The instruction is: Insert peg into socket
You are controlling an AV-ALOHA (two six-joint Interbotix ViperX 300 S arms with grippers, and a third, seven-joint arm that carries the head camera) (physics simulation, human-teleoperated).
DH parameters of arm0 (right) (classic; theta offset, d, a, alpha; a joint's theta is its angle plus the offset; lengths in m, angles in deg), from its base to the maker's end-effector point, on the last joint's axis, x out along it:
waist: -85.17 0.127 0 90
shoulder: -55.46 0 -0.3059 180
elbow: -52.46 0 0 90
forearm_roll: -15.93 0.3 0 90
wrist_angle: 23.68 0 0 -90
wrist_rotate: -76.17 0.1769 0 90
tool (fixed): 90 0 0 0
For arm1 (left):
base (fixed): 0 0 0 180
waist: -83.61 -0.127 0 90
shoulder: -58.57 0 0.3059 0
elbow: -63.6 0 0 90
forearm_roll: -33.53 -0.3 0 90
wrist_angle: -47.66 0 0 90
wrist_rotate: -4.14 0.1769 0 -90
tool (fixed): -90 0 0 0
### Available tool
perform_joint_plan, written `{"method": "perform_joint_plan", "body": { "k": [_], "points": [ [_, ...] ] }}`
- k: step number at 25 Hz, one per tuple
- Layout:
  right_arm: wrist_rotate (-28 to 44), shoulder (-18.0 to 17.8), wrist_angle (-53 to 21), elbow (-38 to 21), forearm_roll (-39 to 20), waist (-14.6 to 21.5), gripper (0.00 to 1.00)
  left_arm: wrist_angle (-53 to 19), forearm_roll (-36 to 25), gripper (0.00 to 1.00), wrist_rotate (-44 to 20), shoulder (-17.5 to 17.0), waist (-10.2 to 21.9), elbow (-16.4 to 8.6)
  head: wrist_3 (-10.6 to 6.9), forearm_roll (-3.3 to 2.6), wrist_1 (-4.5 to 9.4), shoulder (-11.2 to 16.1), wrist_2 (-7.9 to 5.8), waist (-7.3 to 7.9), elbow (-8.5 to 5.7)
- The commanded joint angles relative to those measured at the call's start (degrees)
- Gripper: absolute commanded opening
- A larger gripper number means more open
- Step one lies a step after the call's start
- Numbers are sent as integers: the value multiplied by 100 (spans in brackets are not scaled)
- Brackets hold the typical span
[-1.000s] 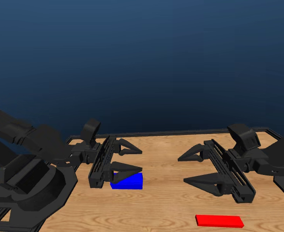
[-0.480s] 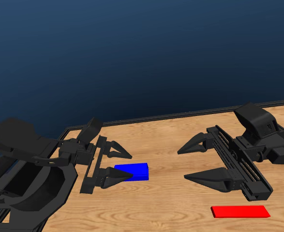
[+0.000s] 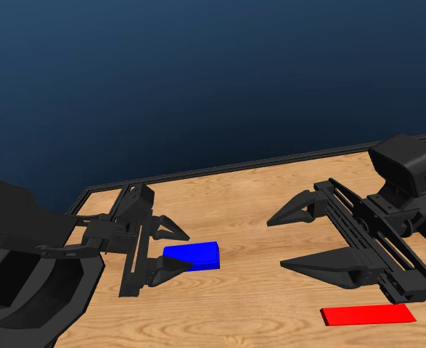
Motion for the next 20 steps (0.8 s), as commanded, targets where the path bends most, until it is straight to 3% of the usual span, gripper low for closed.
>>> {"method": "perform_joint_plan", "body": {
  "k": [1, 6, 9, 10, 13, 15, 16, 20],
  "points": [
    [67, 49, 271, 12, -2, -25, 100, 363, -147, 100, -104, 319, -132, -103, -47, -5, -42, 79, -22, -13, -171],
    [142, 106, 268, 142, 41, 44, 100, 526, -358, 100, -315, 979, -273, -146, -114, -17, -9, 165, -63, -22, -223],
    [143, 250, -5, 255, 105, 197, 100, 546, -546, 100, -421, 1410, -189, -175, -178, -28, -8, 152, -104, -18, -225],
    [152, 308, -116, 311, 155, 261, 100, 583, -559, 0, -410, 1429, -143, -166, -213, -37, -8, 133, -135, -19, -220],
    [154, 494, -583, 472, 337, 436, 100, 609, -549, 0, -445, 1246, -81, -126, -295, -60, 20, 36, -227, -19, -174],
    [217, 505, -2012, 460, 543, 484, 100, 531, -459, 0, -464, 1009, 49, -113, -378, -83, 48, -90, -311, -33, -114],
    [205, 565, -2302, 492, 577, 539, 100, 501, -447, 0, -456, 942, 117, -94, -410, -91, 61, -131, -335, -40, -94],
    [173, 960, -3673, 385, 692, 755, 100, 413, -250, 0, -483, 586, 431, -119, -830, -174, 88, -418, -549, -157, 78]
  ]
}}
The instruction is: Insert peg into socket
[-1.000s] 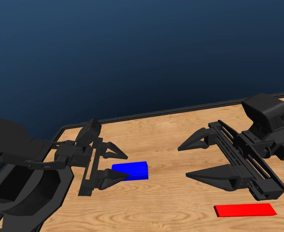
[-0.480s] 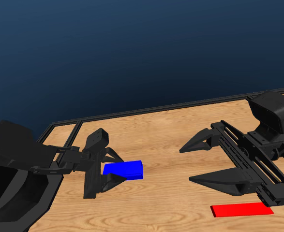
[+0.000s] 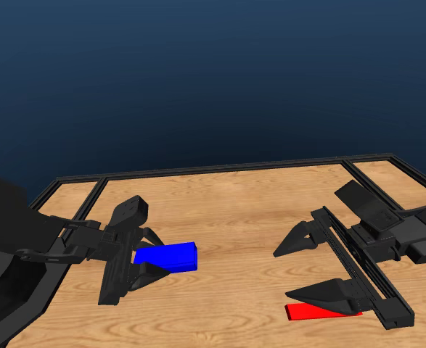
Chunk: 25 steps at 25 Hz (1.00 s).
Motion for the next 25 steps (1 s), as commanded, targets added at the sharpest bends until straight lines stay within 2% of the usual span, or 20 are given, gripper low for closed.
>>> {"method": "perform_joint_plan", "body": {
  "k": [1, 3, 6, 9, 16, 21, 22, 25],
  "points": [
    [5, 378, -1711, -101, 53, 259, 100, 9, 163, 0, 5, -389, 413, -104, -454, -80, -20, -357, -231, -142, 109],
    [117, 547, -2088, -140, 68, 316, 100, -64, 240, 0, 25, -495, 561, -142, -627, -119, 32, -471, -331, -200, 172],
    [285, 636, -2510, -150, 73, 488, 100, -89, 334, 0, 64, -739, 700, -128, -916, -207, 139, -632, -607, -284, 237],
    [467, 646, -2778, -190, 28, 577, 100, -117, 412, 0, 134, -860, 781, -125, -1069, -249, 249, -727, -746, -299, 280],
    [661, 462, -3144, -319, -223, 643, 100, -39, 567, 0, 211, -1039, 999, -68, -1160, -249, 405, -764, -805, -202, 329],
    [752, 132, -3376, -651, -443, 664, 100, -70, 649, 0, 279, -1202, 1089, -27, -1182, -246, 540, -747, -839, -128, 336],
    [754, -31, -3455, -575, -494, 668, 100, -100, 673, 0, 280, -1253, 1110, -24, -1180, -244, 557, -747, -839, -116, 340],
    [837, -130, -3320, -595, -489, 649, 100, -115, 700, 0, 319, -1268, 1127, -9, -1179, -236, 597, -751, -829, -90, 347]
  ]
}}
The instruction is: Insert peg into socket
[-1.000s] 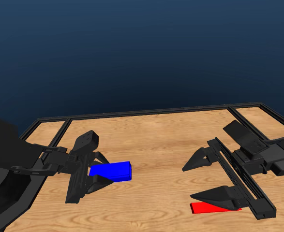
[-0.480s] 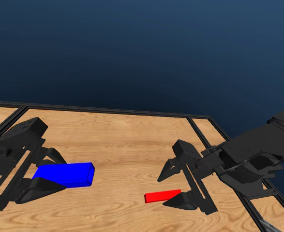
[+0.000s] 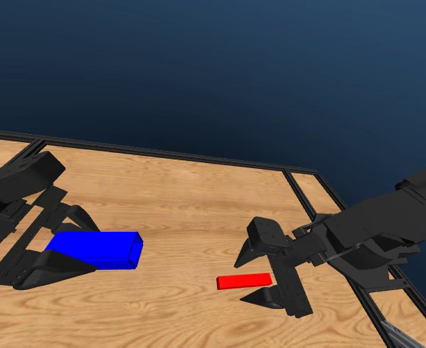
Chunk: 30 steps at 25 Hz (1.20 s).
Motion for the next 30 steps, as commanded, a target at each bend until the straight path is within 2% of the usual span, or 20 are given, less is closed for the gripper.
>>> {"method": "perform_joint_plan", "body": {
  "k": [1, 5, 6, 10, 14, 17, 18, 21, 22, 23, 24, 25, 26, 27, 29, 30],
  "points": [
    [67, -80, 85, -129, -16, -3, 100, 128, 28, 0, 66, -159, 56, -74, 3, 10, 33, -81, 14, 44, -39],
    [30, -29, 64, -100, -145, 40, 100, 156, 71, 0, 63, -282, 64, 6, 33, 15, 79, -93, 20, 54, -28],
    [99, -28, -59, -79, -167, 10, 0, 157, 82, 0, 69, -309, 63, 18, 41, 16, 86, -101, 23, 56, -23],
    [176, 130, -230, -83, -351, 29, 0, 180, 122, 0, 57, -420, 68, 46, 85, 27, 94, -143, 47, 70, -4],
    [418, 211, -541, -181, -681, -85, 0, 117, 223, 0, 18, -502, 102, 4, 145, 51, 7, -198, 110, 95, 19],
    [590, 482, -743, -355, -1007, -119, 0, 55, 302, 0, 31, -583, 235, -89, 243, 79, -23, -255, 167, 142, 48],
    [777, 418, -1042, -474, -1010, -249, 0, 35, 374, 0, 3, -591, 297, -77, 287, 92, -38, -288, 193, 165, 68],
    [944, 643, -1345, -653, -1154, -400, 0, 150, 517, 0, -8, -555, 337, -114, 399, 129, -54, -379, 258, 240, 121],
    [1049, 818, -1550, -831, -1379, -305, 0, 72, 587, 0, -7, -539, 381, -116, 449, 142, -75, -404, 275, 273, 139],
    [1147, 792, -1726, -1055, -1436, -390, 0, 170, 690, 0, 26, -454, 453, -42, 504, 157, -92, -423, 298, 308, 155],
    [1014, 788, -1577, -1113, -1400, -372, 0, 105, 746, 0, 2, -513, 496, -117, 552, 173, -96, -438, 326, 346, 167],
    [1089, 774, -1623, -1210, -1476, -345, 0, 195, 736, 0, 13, -618, 491, -15, 574, 182, -100, -445, 341, 366, 174],
    [1083, 741, -1766, -1435, -1560, -313, 0, 207, 867, 0, 51, -503, 598, -43, 612, 195, -95, -455, 363, 398, 183],
    [1071, 638, -1948, -1633, -1607, -268, 0, 197, 883, 0, 17, -567, 621, -155, 644, 208, -102, -461, 385, 430, 195],
    [989, 514, -1978, -1890, -1688, -240, 0, 219, 955, 0, 95, -564, 713, -175, 676, 229, -92, -471, 427, 480, 214],
    [945, 453, -1987, -2087, -1701, -244, 0, 304, 966, 0, 155, -614, 742, -92, 695, 242, -79, -476, 449, 511, 228]
  ]
}}
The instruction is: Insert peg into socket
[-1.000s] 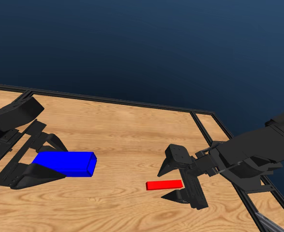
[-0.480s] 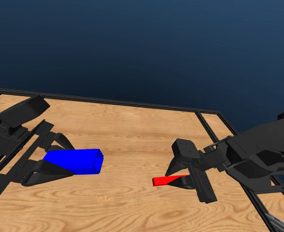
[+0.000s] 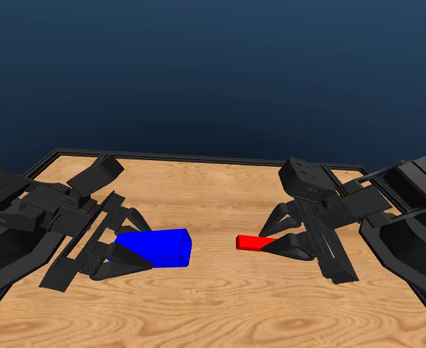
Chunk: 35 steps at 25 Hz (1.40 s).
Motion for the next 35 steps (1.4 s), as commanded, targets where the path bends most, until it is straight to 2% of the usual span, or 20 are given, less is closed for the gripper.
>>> {"method": "perform_joint_plan", "body": {
  "k": [1, 3, 4, 7, 8, 9, 10, 11, 12, 13, 18, 19, 24, 25, 26, 27, 30, 31, 33, 35],
  "points": [
    [-150, -205, -227, -674, -117, 79, 0, 281, 91, 0, 202, -49, 280, -146, 72, 46, -44, -107, 109, 135, -3],
    [-233, -339, -233, -961, -111, 75, 0, 471, 282, 0, 319, -53, 257, -189, -1, 57, -13, -118, 142, 164, 20],
    [-256, -376, -322, -1079, -109, 89, 0, 535, 345, 0, 342, -17, 287, -127, -26, 57, -2, -120, 139, 173, 27],
    [-408, -563, -380, -1378, -48, 118, 0, 656, 485, 0, 500, 108, 349, -288, -48, 68, 26, -119, 152, 214, 35],
    [-349, -563, -302, -1313, -101, 161, 0, 481, 480, 0, 569, 120, 315, -212, -58, 70, 35, -117, 147, 227, 39],
    [-441, -674, -459, -1494, -37, 177, 0, 628, 541, 0, 606, 262, 385, -192, -65, 70, 45, -117, 143, 234, 41],
    [-429, -693, -524, -1550, -47, 186, 0, 667, 636, 0, 624, 238, 323, -304, -81, 72, 68, -116, 138, 248, 43],
    [-413, -659, -565, -1622, -49, 209, 0, 780, 592, 0, 691, 357, 455, -224, -84, 75, 88, -113, 135, 261, 45],
    [-397, -697, -684, -1627, -71, 233, 0, 721, 536, 0, 773, 220, 363, -278, -83, 75, 99, -109, 129, 270, 51],
    [-390, -660, -728, -1670, -94, 247, 0, 834, 651, 0, 711, 343, 379, -299, -91, 77, 121, -108, 132, 274, 53],
    [-433, -673, -932, -1930, -133, 328, 0, 1022, 747, 0, 789, 488, 403, -330, -88, 75, 162, -94, 106, 287, 50],
    [-440, -716, -931, -1935, -129, 331, 0, 948, 759, 0, 850, 583, 392, -434, -86, 76, 165, -92, 104, 290, 49],
    [-574, -972, -750, -2069, 40, 324, 0, 936, 826, 0, 858, 736, 401, -347, -64, 81, 167, -82, 93, 322, 49],
    [-715, -1025, -657, -2073, 162, 289, 0, 1050, 866, 0, 875, 721, 429, -404, -74, 81, 159, -78, 92, 325, 46],
    [-648, -1077, -608, -2114, 145, 269, 0, 932, 898, 0, 834, 674, 279, -393, -81, 80, 150, -76, 87, 331, 45],
    [-675, -1141, -574, -2125, 174, 259, 0, 1015, 844, 0, 865, 709, 419, -448, -81, 82, 146, -70, 88, 340, 43],
    [-726, -1269, -477, -2189, 258, 173, 0, 1044, 884, 0, 911, 759, 484, -396, -72, 89, 154, -53, 92, 366, 40],
    [-790, -1271, -448, -2162, 313, 162, 0, 996, 868, 0, 941, 742, 480, -595, -68, 90, 158, -47, 88, 372, 37],
    [-977, -1380, -481, -2281, 389, 135, 0, 983, 877, 0, 946, 783, 484, -509, -77, 90, 167, -44, 87, 377, 35],
    [-930, -1389, -525, -2345, 330, 141, 0, 951, 865, 0, 971, 784, 479, -652, -75, 92, 167, -39, 88, 385, 33]
  ]
}}
